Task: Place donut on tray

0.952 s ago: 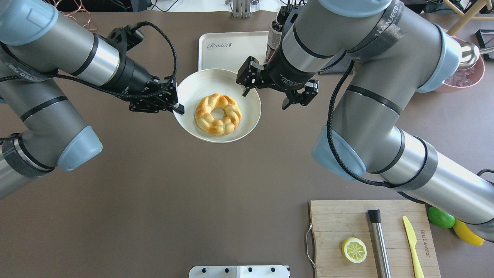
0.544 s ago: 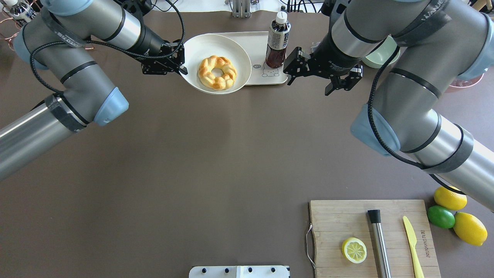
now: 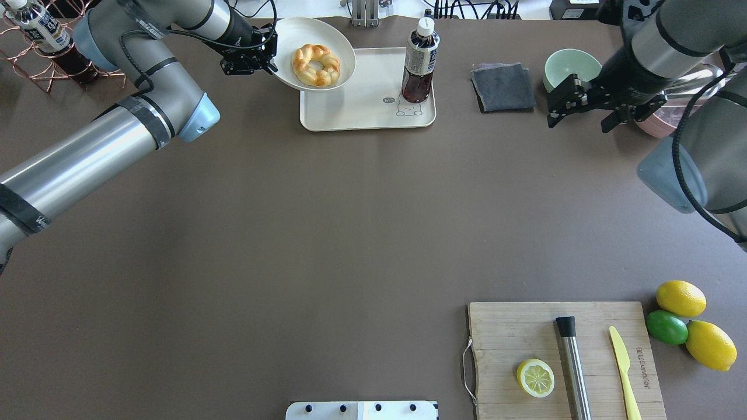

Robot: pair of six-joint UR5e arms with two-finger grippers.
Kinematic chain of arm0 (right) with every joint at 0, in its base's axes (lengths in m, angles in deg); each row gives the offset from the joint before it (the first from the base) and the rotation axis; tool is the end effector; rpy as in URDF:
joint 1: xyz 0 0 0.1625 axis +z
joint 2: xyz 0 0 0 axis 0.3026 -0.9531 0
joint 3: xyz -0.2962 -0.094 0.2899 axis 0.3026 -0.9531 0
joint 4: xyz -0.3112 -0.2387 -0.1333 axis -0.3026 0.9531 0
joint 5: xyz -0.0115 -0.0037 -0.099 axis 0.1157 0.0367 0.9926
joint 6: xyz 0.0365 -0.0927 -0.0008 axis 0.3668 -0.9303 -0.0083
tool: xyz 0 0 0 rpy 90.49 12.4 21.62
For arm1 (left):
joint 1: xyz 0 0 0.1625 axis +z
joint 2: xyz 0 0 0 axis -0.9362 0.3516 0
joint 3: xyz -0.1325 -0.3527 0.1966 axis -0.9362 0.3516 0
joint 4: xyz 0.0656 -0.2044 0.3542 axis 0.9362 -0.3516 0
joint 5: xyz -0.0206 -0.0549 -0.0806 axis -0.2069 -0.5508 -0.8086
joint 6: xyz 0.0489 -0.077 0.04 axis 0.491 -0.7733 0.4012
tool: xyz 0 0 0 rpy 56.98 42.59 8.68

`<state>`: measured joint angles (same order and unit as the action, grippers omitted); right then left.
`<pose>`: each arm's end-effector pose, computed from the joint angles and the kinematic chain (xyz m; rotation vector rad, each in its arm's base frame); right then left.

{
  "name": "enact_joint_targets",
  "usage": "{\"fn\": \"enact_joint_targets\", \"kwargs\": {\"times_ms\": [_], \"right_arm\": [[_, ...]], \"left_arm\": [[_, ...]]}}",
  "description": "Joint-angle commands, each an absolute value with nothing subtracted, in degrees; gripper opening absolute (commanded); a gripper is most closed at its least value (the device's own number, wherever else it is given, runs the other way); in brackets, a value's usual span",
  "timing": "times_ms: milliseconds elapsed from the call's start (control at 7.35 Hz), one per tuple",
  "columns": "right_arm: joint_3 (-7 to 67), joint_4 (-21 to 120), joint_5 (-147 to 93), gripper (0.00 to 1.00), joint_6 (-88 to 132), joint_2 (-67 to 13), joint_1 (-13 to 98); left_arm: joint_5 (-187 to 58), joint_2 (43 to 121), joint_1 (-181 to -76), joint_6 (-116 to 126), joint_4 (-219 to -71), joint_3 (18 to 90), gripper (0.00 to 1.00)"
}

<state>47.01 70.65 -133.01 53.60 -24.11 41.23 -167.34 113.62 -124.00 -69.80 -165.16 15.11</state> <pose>-0.2393 -0.5321 0.2932 0.0341 -0.8839 0.0672 0.4204 -0.7242 0.2936 -0.0123 1.1595 -0.5229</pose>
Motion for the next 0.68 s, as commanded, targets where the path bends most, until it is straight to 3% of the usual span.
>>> {"fn": "enact_joint_targets", "kwargs": {"times_ms": [0,544], "right_arm": [[49.9,70.7,-134.0,1.00,47.4,-31.8,45.1],[50.3,70.7,-133.9,1.00,45.6,-33.9,46.5]], "left_arm": [[-158.2,118.0,-119.9,-78.9,-172.5,5.2,0.00],[-154.3,118.9,-115.9,-88.1,-177.1,5.0,0.00]]}}
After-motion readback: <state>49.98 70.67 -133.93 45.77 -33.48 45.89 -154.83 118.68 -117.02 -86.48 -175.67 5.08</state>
